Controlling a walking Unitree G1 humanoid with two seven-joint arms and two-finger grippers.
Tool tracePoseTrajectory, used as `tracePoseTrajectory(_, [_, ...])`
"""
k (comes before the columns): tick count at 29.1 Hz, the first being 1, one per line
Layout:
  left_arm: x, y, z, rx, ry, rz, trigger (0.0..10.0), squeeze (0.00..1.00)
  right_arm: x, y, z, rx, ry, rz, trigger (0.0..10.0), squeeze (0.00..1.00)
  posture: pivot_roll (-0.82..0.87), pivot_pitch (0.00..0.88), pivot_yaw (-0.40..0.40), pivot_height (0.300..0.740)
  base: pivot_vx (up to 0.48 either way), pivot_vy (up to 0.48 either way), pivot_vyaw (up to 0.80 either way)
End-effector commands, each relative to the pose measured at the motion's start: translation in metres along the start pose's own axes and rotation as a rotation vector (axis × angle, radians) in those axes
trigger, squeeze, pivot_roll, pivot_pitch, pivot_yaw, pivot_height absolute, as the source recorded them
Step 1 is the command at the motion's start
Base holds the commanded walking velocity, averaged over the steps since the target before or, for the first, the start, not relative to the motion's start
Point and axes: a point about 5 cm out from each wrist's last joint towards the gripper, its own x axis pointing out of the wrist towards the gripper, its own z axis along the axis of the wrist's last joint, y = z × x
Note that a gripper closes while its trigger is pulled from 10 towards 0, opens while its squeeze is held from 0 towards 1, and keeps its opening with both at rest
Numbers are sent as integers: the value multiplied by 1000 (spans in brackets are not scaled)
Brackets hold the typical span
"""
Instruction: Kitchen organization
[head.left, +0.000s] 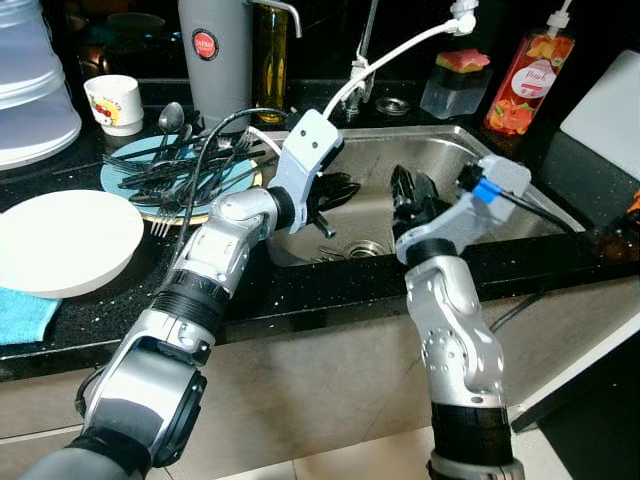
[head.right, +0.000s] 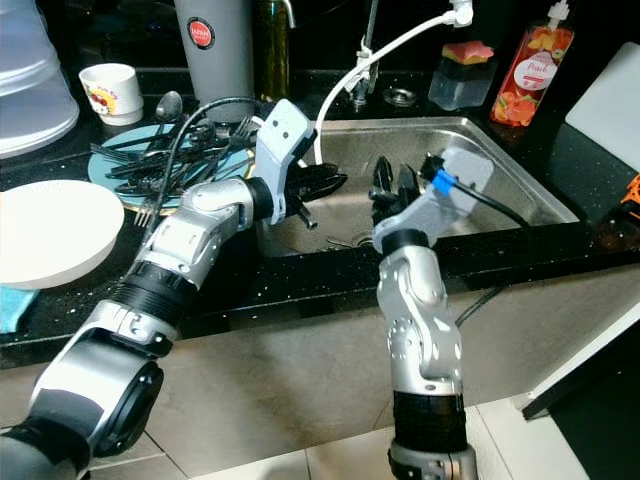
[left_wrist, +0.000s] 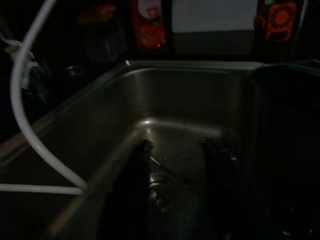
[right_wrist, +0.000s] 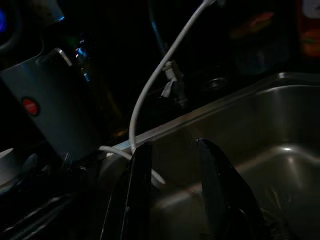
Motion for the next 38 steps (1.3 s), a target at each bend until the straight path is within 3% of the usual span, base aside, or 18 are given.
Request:
tracePoseTrajectory(1, [1, 1, 7, -13, -50, 15, 10000, 1000, -3, -5, 4, -20, -16, -30, 10000, 0, 179, 0, 12, 740, 0, 0, 0])
tracePoseTrajectory(2, [1, 3, 9, -10, -66, 32, 10000, 906, -4, -8, 5, -21, -23, -44, 10000, 0, 179, 0, 12, 740, 0, 0, 0])
tracePoseTrajectory(3, [0, 7, 13, 1, -80, 63, 10000, 0, -4, -11, 7, -23, -34, -67, 10000, 0, 164, 0, 19, 740, 0, 0, 0])
tracePoseTrajectory(9, [2, 14, 9, 45, -20, 124, 10000, 0, -8, -19, 10, -31, -44, -101, 10000, 0, 152, 0, 19, 740, 0, 0, 0])
tracePoseTrajectory(11, [3, 16, -15, 138, 192, 142, 10000, 0, -9, -18, 8, -41, -30, -88, 10000, 0, 147, 0, 19, 740, 0, 0, 0])
tracePoseTrajectory(13, [1, 19, -27, 230, 300, 185, 10000, 0, -8, -15, 6, -45, -23, -72, 10000, 0, 143, 0, 16, 740, 0, 0, 0])
tracePoseTrajectory(16, [2, 26, -23, 196, 300, 262, 10000, 0, -6, -10, 6, -39, -23, -61, 10000, 0, 143, 0, 13, 740, 0, 0, 0])
tracePoseTrajectory(20, [4, 39, -5, 252, 277, 391, 10000, 0, -1, -1, 5, -22, -21, -28, 10000, 0, 160, 0, 0, 740, 0, 0, 0])
tracePoseTrajectory(25, [0, 49, 2, 297, 263, 436, 10000, 0, 1, 5, 3, -15, -14, -5, 10000, 0, 165, 0, 2, 740, 0, 0, 0])
tracePoseTrajectory(26, [-1, 50, -1, 423, 307, 439, 10000, 0, 2, 6, 3, -13, -13, -3, 10000, 0, 165, 0, 3, 740, 0, 0, 0])
tracePoseTrajectory(27, [-1, 50, -1, 423, 307, 439, 10000, 0, 2, 6, 3, -13, -13, -3, 10000, 0, 165, 0, 3, 740, 0, 0, 0])
tracePoseTrajectory(29, [-5, 53, -11, 628, 381, 442, 10000, 0, 1, 8, 2, -9, -12, -1, 10000, 0, 168, 0, 7, 740, 0, 0, 0])
tracePoseTrajectory(30, [-8, 54, -18, 681, 434, 437, 10000, 0, 1, 8, 1, -6, -10, 0, 10000, 0, 172, 0, 7, 740, 0, 0, 0])
tracePoseTrajectory(32, [-15, 60, -28, 690, 519, 472, 10000, 0, 0, 9, -1, -1, -5, 3, 10000, 0, 175, 0, 8, 740, 0, 0, 0])
tracePoseTrajectory(38, [-22, 70, -27, 669, 551, 562, 10000, 0, 0, 12, -3, 7, 0, 9, 10000, 0, 177, 0, 2, 740, 0, 0, 0])
